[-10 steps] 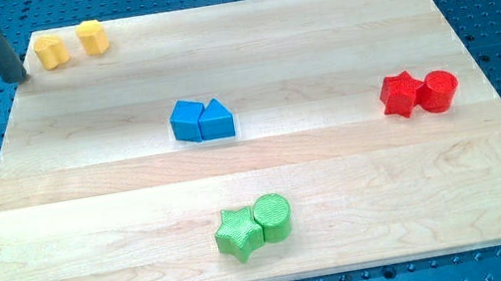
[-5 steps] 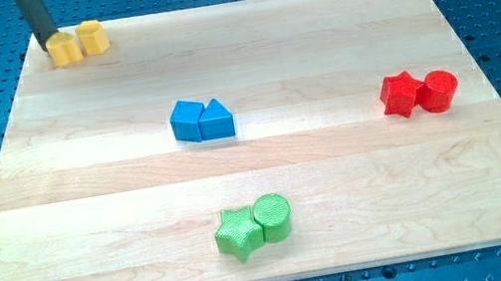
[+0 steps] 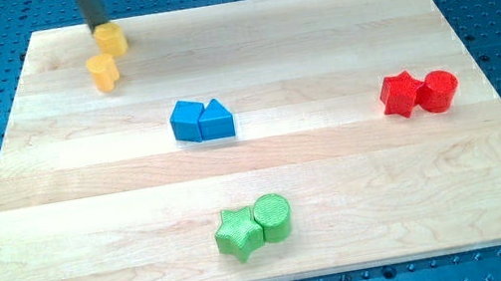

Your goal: Move yellow blocks towards the center

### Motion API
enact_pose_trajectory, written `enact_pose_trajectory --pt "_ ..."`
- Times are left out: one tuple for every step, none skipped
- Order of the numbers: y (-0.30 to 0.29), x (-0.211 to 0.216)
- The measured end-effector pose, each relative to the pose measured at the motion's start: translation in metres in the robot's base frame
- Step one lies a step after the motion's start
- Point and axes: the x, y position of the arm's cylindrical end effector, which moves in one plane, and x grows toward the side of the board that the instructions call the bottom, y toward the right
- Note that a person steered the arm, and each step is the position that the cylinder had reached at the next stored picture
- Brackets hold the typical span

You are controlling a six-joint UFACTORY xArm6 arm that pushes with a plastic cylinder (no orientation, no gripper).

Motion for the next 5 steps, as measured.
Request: enact_pose_trajectory --pt "0.024 0.055" --pt "0.034 0.082" --pt "0.034 0.044" --pt "-0.022 0.04" --pt "-0.03 0.085"
